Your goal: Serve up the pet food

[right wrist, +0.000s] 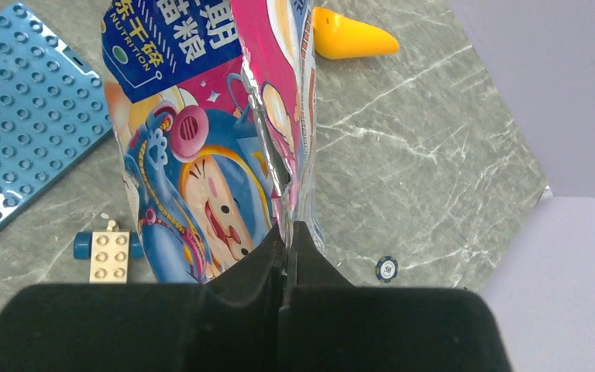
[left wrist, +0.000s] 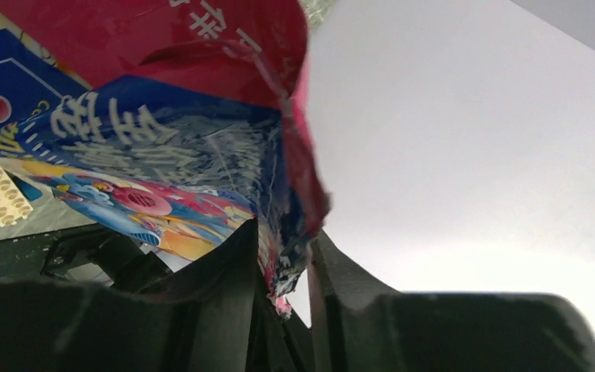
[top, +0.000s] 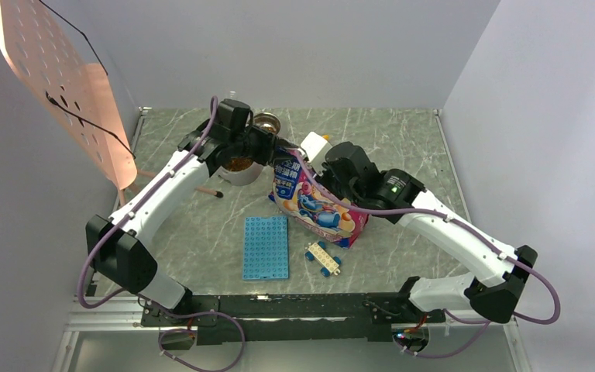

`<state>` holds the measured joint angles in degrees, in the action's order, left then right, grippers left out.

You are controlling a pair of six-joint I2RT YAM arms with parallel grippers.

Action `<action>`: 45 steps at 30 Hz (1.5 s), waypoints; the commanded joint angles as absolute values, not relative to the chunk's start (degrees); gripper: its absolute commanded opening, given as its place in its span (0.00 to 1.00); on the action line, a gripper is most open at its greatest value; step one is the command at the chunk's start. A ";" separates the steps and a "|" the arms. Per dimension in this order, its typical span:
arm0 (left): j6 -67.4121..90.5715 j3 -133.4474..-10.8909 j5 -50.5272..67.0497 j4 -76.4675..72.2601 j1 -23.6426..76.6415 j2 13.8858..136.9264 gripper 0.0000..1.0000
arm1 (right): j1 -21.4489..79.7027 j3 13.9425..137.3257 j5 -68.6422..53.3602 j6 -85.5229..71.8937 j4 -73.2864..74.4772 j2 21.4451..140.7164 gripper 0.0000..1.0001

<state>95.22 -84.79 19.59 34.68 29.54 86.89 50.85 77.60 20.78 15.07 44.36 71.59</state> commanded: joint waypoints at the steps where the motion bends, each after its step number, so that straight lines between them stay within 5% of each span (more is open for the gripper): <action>1: 94.28 -85.93 19.37 30.57 29.27 87.99 0.19 | 51.43 81.38 22.47 13.65 46.56 71.55 0.00; 3: 94.08 -85.42 18.88 28.46 29.29 87.86 0.00 | 51.37 82.55 23.51 12.19 47.81 72.10 0.00; 4: 94.23 -85.16 18.38 28.13 29.35 87.42 0.00 | 51.26 82.34 24.63 11.84 47.56 71.78 0.01; 9: 92.03 -89.05 16.19 34.27 29.03 87.10 0.00 | 48.71 77.56 27.43 12.39 45.76 66.55 0.38; 14: 93.51 -86.73 17.00 31.80 29.00 85.61 0.00 | 46.26 74.41 23.94 11.82 46.00 63.74 0.34; 16: 94.82 -84.16 18.13 28.50 28.88 84.84 0.00 | 46.26 74.85 23.47 11.42 47.11 64.10 0.00; 19: 95.90 -81.99 18.41 29.02 28.68 84.16 0.32 | 46.89 75.60 22.52 11.58 47.36 63.62 0.00; 23: 95.07 -82.57 18.61 29.19 28.07 85.36 0.37 | 47.24 77.70 20.80 11.41 48.74 63.85 0.00; 25: 94.72 -83.35 18.41 29.34 27.44 86.33 0.32 | 47.29 78.05 19.56 11.30 48.12 63.23 0.00; 27: 93.84 -83.46 18.67 28.02 26.68 86.97 0.01 | 47.37 78.21 18.51 11.13 47.08 62.63 0.00; 30: 92.72 -85.27 16.06 29.36 26.75 86.28 0.00 | 47.37 77.53 17.57 12.06 44.63 63.32 0.00; 33: 90.85 -88.51 17.08 33.98 26.81 86.57 0.00 | 47.37 75.78 16.72 14.83 39.02 65.12 0.33; 35: 91.72 -87.68 17.63 32.96 27.23 85.65 0.00 | 47.37 75.86 16.59 16.08 34.74 66.70 0.44; 45: 95.26 -85.59 19.98 31.36 27.59 83.58 0.00 | 49.15 81.57 20.90 20.50 29.17 78.68 0.43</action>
<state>93.38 -84.75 18.81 34.13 27.73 87.09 47.86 78.41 17.10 17.74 34.26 76.82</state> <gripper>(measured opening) 0.015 0.458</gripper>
